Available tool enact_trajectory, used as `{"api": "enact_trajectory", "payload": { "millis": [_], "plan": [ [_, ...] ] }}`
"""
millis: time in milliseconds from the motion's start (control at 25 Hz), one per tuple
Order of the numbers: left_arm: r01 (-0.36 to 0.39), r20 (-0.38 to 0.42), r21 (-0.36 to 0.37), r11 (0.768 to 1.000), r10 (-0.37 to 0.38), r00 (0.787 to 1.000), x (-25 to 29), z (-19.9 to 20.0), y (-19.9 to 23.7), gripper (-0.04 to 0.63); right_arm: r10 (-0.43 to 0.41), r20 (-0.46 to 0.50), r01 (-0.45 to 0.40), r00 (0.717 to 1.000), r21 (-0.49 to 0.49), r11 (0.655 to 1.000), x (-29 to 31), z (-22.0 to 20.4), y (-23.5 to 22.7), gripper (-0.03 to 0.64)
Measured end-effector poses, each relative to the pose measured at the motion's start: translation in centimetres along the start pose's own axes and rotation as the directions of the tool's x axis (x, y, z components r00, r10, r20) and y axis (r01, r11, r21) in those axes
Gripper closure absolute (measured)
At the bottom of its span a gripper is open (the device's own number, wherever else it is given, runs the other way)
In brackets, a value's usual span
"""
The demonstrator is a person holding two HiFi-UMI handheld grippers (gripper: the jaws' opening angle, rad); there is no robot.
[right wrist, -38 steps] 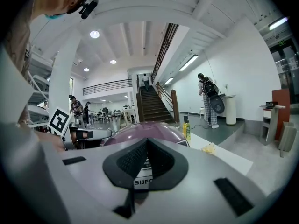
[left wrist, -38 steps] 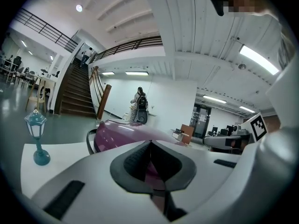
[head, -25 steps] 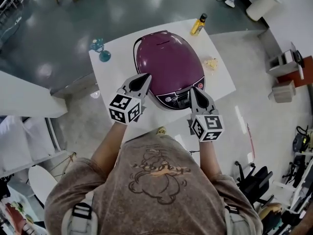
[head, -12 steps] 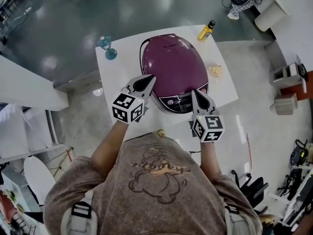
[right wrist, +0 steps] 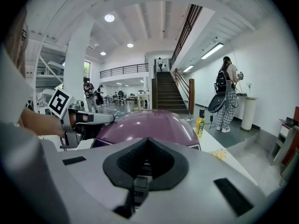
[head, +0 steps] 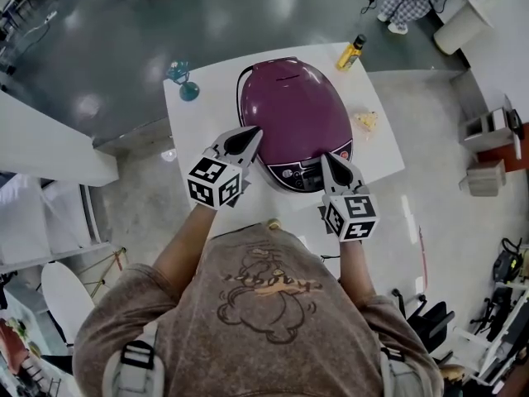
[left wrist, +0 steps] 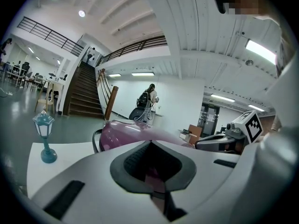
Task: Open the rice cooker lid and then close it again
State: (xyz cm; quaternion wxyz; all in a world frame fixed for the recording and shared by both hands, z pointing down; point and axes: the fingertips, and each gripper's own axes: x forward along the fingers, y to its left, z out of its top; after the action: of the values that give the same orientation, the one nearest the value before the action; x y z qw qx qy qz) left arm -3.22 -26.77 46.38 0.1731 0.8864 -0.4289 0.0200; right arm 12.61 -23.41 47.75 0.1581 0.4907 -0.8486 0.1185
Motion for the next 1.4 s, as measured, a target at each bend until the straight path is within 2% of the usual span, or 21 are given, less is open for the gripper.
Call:
{"api": "enact_trajectory", "payload": {
  "millis": [800, 1240, 1400],
  "plan": [
    [-0.029, -0.012, -0.038, 0.999, 0.028, 1.0, 0.12, 0.13, 0.11, 0.574, 0.016, -0.008, -0.016, 1.0, -0.054, 0.998, -0.12, -0.13, 0.27, 0.617],
    [-0.056, -0.023, -0.017, 0.998, 0.055, 0.998, -0.08, 0.68, -0.14, 0.574, 0.022, 0.006, -0.022, 1.0, -0.07, 0.997, -0.31, -0.27, 0.53, 0.617],
    [-0.062, -0.026, -0.01, 0.998, 0.061, 0.998, 0.0, 0.74, -0.26, 0.574, 0.036, 0.018, -0.036, 0.999, -0.039, 0.999, -0.38, -0.23, 0.32, 0.614]
  ]
}}
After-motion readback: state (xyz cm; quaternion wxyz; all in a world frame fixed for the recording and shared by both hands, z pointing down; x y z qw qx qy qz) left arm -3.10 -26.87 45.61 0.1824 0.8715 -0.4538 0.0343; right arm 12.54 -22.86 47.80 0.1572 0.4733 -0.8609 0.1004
